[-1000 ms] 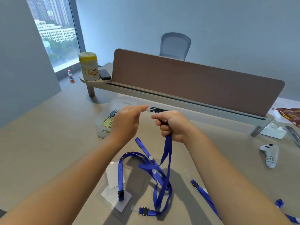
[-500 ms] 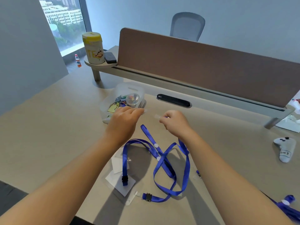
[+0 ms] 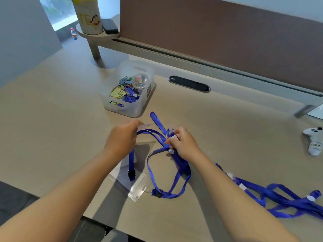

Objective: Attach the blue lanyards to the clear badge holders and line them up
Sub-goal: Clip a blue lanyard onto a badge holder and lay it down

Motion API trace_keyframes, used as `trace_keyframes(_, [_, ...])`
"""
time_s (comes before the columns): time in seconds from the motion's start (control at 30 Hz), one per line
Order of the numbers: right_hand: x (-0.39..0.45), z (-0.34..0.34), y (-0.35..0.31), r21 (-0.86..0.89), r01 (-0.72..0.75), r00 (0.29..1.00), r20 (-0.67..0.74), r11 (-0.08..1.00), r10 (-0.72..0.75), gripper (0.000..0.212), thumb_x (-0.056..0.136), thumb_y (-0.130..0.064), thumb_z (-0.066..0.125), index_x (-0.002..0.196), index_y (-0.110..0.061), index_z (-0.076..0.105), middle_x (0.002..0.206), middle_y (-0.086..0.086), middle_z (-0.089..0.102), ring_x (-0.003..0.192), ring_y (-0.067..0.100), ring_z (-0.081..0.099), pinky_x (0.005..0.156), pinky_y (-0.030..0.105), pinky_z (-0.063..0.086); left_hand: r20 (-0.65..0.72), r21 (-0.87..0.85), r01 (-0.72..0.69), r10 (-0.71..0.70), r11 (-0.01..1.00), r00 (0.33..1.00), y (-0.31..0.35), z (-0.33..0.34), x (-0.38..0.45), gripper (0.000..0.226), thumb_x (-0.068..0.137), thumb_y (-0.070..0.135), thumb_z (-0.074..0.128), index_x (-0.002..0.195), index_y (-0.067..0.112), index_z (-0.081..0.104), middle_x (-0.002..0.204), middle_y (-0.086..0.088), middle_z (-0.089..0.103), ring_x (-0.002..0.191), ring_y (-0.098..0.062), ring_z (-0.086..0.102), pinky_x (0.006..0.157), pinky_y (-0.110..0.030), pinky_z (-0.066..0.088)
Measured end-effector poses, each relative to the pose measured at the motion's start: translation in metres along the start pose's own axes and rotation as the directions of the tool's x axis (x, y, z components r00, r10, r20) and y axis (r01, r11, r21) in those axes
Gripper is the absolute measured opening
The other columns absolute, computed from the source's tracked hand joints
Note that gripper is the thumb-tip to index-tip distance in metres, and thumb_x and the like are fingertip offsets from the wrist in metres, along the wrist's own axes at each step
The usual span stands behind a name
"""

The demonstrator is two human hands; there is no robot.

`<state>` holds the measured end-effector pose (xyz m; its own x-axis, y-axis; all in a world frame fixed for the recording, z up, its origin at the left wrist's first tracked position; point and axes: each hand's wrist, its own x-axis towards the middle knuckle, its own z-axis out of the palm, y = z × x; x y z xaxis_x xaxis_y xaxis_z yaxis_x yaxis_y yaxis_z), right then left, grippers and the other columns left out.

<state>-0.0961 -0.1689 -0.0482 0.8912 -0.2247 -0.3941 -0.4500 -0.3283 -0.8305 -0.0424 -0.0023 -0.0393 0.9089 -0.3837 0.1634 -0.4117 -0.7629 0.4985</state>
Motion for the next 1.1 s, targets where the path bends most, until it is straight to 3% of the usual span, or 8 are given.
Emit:
trace_keyframes(0.1, [0.005, 0.018, 0.018, -0.368, 0.127, 0.985, 0.152, 0.921, -0.075, 0.018, 0.088, -0.007, 0.054, 0.074, -0.019, 0.051, 0.08, -0.003, 0.053, 0.078, 0.009, 0.057, 0.058, 0.008, 0.046, -0.002, -0.017, 0.028, -0.028, 0.999, 1.0, -0.01, 0.0, -0.005, 0.028, 0.089, 0.004, 0.047, 0.114, 0.004, 0.058, 0.103, -0.021, 0.068, 0.092, -0.037, 0.061, 0.08, -0.038, 0.047])
trace_keyframes(0.17, [0.01, 0.028, 0.024, -0.615, 0.257, 0.961, 0.24, 0.745, -0.134, 0.008, 0.083, -0.009, 0.061, 0.083, -0.014, 0.066, 0.113, 0.004, 0.056, 0.11, 0.02, 0.053, 0.085, 0.027, 0.048, -0.014, -0.012, 0.037, -0.037, 0.999, 0.999, -0.017, -0.002, -0.008, 0.026, 0.089, 0.003, 0.048, 0.112, 0.004, 0.059, 0.104, -0.02, 0.068, 0.093, -0.036, 0.061, 0.081, -0.038, 0.047])
trace_keyframes(0.2, [0.013, 0.032, 0.028, -0.701, 0.301, 0.951, 0.274, 0.647, -0.146, 0.013, 0.083, -0.01, 0.061, 0.093, -0.011, 0.069, 0.124, 0.004, 0.053, 0.115, 0.023, 0.05, 0.088, 0.032, 0.045, -0.022, -0.005, 0.046, -0.046, 0.999, 0.999, -0.019, -0.003, -0.01, 0.026, 0.088, 0.003, 0.047, 0.112, 0.004, 0.059, 0.105, -0.02, 0.067, 0.094, -0.035, 0.06, 0.08, -0.037, 0.046])
trace_keyframes(0.3, [0.018, 0.041, 0.037, -0.796, 0.345, 0.938, 0.308, 0.497, -0.157, 0.02, 0.084, -0.007, 0.059, 0.102, -0.008, 0.066, 0.125, 0.003, 0.051, 0.107, 0.025, 0.054, 0.083, 0.033, 0.044, -0.03, 0.016, 0.065, -0.064, 0.998, 0.997, -0.026, -0.006, -0.014, 0.026, 0.089, 0.002, 0.048, 0.111, 0.003, 0.06, 0.105, -0.021, 0.067, 0.093, -0.035, 0.06, 0.073, -0.029, 0.04])
trace_keyframes(0.47, [0.022, 0.043, 0.04, -0.834, 0.342, 0.932, 0.243, 0.432, -0.268, 0.021, 0.089, 0.0, 0.047, 0.104, -0.005, 0.06, 0.112, 0.011, 0.061, 0.096, 0.027, 0.058, 0.069, 0.03, 0.038, -0.03, 0.027, 0.1, -0.099, 0.995, 0.995, -0.033, -0.008, -0.018, 0.026, 0.089, 0.005, 0.048, 0.112, 0.006, 0.06, 0.103, -0.019, 0.068, 0.091, -0.031, 0.06, 0.07, -0.023, 0.035])
trace_keyframes(0.67, [0.024, 0.025, -0.011, -0.713, 0.26, 0.93, 0.004, 0.652, -0.367, 0.023, 0.092, -0.015, 0.047, 0.111, -0.01, 0.06, 0.108, 0.011, 0.064, 0.099, 0.026, 0.056, 0.072, 0.029, 0.038, -0.093, -0.095, 0.204, -0.212, 0.974, 0.973, -0.036, -0.027, -0.009, 0.027, 0.089, 0.001, 0.044, 0.11, 0.003, 0.061, 0.106, -0.02, 0.068, 0.092, -0.035, 0.06, 0.073, -0.029, 0.04])
trace_keyframes(0.87, [0.041, 0.012, -0.088, -0.345, 0.31, 0.901, -0.191, 0.886, -0.39, 0.022, 0.087, -0.013, 0.058, 0.108, -0.006, 0.059, 0.086, 0.003, 0.057, 0.078, 0.015, 0.052, 0.061, 0.019, 0.039, -0.163, -0.274, 0.292, -0.343, 0.916, 0.925, -0.044, -0.059, 0.026, 0.029, 0.086, -0.004, 0.044, 0.108, 0.002, 0.062, 0.111, -0.016, 0.067, 0.1, -0.03, 0.06, 0.079, -0.024, 0.039])
trace_keyframes(1.1, [0.091, 0.018, -0.168, 0.098, 0.376, 0.861, -0.405, 0.921, -0.308, 0.021, 0.081, -0.008, 0.064, 0.075, -0.022, 0.049, 0.078, 0.004, 0.06, 0.07, 0.016, 0.058, 0.058, 0.023, 0.047, -0.205, -0.348, 0.264, -0.347, 0.9, 0.915, -0.074, -0.088, 0.082, 0.031, 0.081, -0.009, 0.045, 0.104, 0.001, 0.064, 0.111, -0.017, 0.067, 0.1, -0.03, 0.061, 0.082, -0.028, 0.043])
